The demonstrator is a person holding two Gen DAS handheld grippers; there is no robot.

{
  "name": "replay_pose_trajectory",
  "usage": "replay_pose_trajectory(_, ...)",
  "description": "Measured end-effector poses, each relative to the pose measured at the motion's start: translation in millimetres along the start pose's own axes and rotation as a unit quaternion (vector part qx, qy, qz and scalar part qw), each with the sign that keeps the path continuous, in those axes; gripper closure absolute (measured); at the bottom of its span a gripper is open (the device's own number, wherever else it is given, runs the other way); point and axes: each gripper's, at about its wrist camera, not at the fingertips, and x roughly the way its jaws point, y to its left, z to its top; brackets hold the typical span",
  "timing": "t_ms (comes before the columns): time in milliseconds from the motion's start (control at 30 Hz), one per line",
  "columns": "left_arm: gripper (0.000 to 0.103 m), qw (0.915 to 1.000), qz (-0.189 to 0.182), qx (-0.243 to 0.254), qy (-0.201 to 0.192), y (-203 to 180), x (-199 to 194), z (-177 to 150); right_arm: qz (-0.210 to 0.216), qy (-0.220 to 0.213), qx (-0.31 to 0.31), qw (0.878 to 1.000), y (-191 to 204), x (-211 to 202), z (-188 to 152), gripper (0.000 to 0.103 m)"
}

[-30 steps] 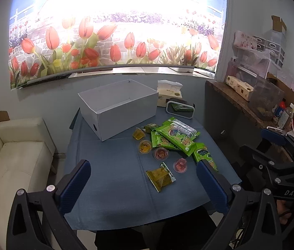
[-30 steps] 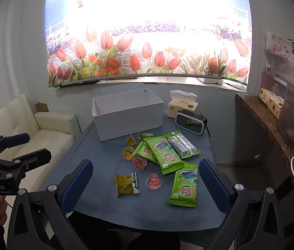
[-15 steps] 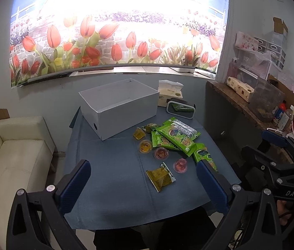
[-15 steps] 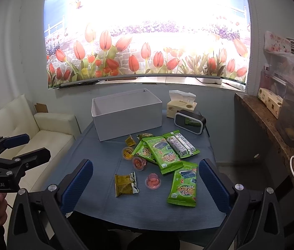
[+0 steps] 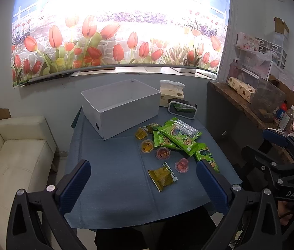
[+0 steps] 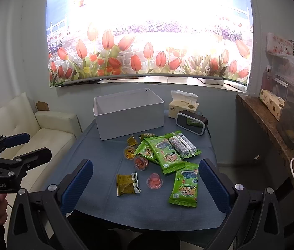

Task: Organize snacks

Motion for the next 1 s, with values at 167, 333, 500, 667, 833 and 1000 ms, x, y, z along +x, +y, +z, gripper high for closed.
replay_pose_trajectory(167, 0.0, 1.0, 0.0, 0.0, -0.001, 0.7, -0.7, 0.8, 0.002, -0.001, -0.001, 1.0, 0.3, -0.3, -0.5, 0.0)
replay_pose_trajectory(333, 0.0, 1.0, 0.001, 0.002, -0.001, 0.4, -1.7, 0.5, 0.004, -0.002, -0.001, 1.0, 0.1, 0.4, -0.4, 0.0)
replay_pose_trajectory(500, 0.0, 1.0, 0.001, 0.001, -0.002, 1.1, -2.3, 1.1, 0.005, -0.002, -0.001, 1.0, 0.7, 0.1, -0.7, 0.0)
replay_pose_trajectory(667, 0.0, 1.0, 0.001, 0.001, -0.003, 0.8, -2.6, 1.1, 0.003, -0.003, -0.001, 1.0, 0.4, -0.7, -1.4, 0.0)
replay_pose_trajectory(833, 0.0, 1.0, 0.001, 0.002, -0.002, 0.4, -2.0, 0.7, 0.002, 0.0, 0.001, 1.0, -1.5, 0.3, -1.8, 0.0)
replay_pose_trajectory(1000, 0.0, 1.0, -0.001, 0.003, -0.002, 0.0, -2.0, 0.5, -0.002, 0.003, 0.001, 1.0, -3.6, 1.7, -2.5, 0.0)
